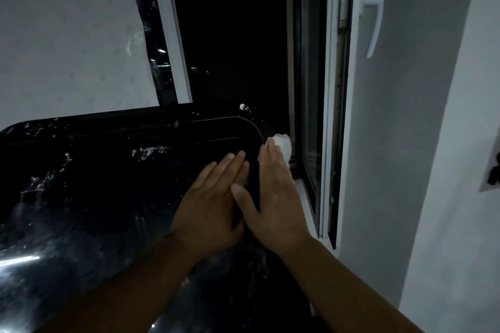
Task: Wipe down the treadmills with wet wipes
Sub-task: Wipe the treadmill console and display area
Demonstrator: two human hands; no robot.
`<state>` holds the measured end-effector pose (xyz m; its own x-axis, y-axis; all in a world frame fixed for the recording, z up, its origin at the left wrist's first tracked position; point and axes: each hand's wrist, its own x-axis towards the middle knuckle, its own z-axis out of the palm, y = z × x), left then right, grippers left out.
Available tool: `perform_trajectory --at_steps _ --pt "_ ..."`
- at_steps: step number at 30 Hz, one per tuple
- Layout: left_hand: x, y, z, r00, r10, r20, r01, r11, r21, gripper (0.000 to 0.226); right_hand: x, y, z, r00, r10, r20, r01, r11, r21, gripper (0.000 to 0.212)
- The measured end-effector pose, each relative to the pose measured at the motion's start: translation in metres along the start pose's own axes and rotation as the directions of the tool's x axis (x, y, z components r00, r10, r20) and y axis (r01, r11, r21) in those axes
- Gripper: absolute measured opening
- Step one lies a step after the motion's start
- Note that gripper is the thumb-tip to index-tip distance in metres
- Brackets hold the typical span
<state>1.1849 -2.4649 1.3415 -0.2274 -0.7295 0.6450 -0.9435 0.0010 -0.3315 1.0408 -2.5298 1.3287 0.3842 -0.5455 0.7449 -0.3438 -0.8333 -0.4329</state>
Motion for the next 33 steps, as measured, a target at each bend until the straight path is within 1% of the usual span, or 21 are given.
perform_trajectory --at_steps 3,4,7,8,10,13,14,16,18,21,24,26,29,31,33 --pt "0.005 -0.009 -0.001 1.000 0.025 0.010 -0.026 0.999 0.029 0.084 -0.024 0.009 -0.001 0.994 -0.103 0.029 0.104 0.994 -0.020 0.084" --pt "0.008 -0.012 -0.002 1.000 0.022 0.009 -0.022 0.999 0.040 0.084 -0.019 0.013 -0.002 0.995 -0.097 0.029 0.098 0.995 -0.015 0.085" --pt "0.017 -0.018 -0.001 1.000 -0.012 0.013 0.011 1.000 0.021 0.085 0.028 0.010 -0.004 1.000 0.024 0.016 -0.024 0.999 0.034 0.093" --pt "0.017 -0.019 -0.001 1.000 -0.018 0.017 0.018 1.000 0.012 0.087 0.040 0.007 -0.004 0.999 0.033 0.010 -0.033 0.999 0.025 0.094" --pt "0.016 -0.019 0.000 1.000 -0.012 0.019 0.012 1.000 0.007 0.086 0.037 0.004 -0.002 1.000 -0.014 0.004 0.014 0.999 -0.031 0.091" --pt "0.015 -0.018 0.001 1.000 -0.002 0.014 0.002 1.000 0.017 0.083 0.008 0.014 -0.003 0.992 -0.122 0.036 0.125 0.988 -0.087 0.087" --pt "0.016 -0.018 0.001 1.000 -0.009 0.013 0.009 1.000 0.012 0.083 0.009 0.017 -0.005 0.992 -0.120 0.038 0.123 0.990 -0.065 0.087" --pt "0.017 -0.018 0.000 1.000 -0.018 0.012 0.018 1.000 -0.009 0.085 0.036 0.014 -0.005 0.999 -0.040 0.020 0.039 0.999 0.018 0.091" --pt "0.017 -0.018 0.000 1.000 0.004 0.010 -0.004 0.999 -0.033 0.086 0.070 0.002 -0.004 1.000 0.026 0.007 -0.027 1.000 0.011 0.093" --pt "0.018 -0.022 -0.003 0.999 0.034 0.005 -0.034 0.998 -0.049 0.087 0.079 -0.008 -0.001 0.999 -0.050 -0.006 0.049 0.996 -0.071 0.091" --pt "0.019 -0.036 -0.011 1.000 0.003 0.014 -0.003 0.999 0.046 0.089 0.063 0.005 -0.006 0.988 -0.153 0.001 0.153 0.983 -0.099 0.086" --pt "0.019 -0.045 -0.015 0.999 -0.005 0.034 0.002 0.996 0.092 0.089 0.068 0.006 -0.009 0.992 -0.124 0.006 0.124 0.989 -0.079 0.085" --pt "0.017 -0.048 -0.014 0.999 0.007 0.043 -0.010 0.997 0.076 0.088 0.086 -0.014 -0.009 1.000 -0.020 0.013 0.020 1.000 -0.007 0.085" --pt "0.016 -0.047 -0.013 0.999 0.014 0.030 -0.016 0.995 0.097 0.089 0.088 -0.021 -0.010 0.999 -0.052 0.016 0.052 0.999 -0.013 0.084" --pt "0.016 -0.047 -0.017 1.000 0.026 0.016 -0.029 0.986 0.162 0.090 0.085 -0.014 -0.014 0.994 -0.102 0.025 0.103 0.994 -0.034 0.079"
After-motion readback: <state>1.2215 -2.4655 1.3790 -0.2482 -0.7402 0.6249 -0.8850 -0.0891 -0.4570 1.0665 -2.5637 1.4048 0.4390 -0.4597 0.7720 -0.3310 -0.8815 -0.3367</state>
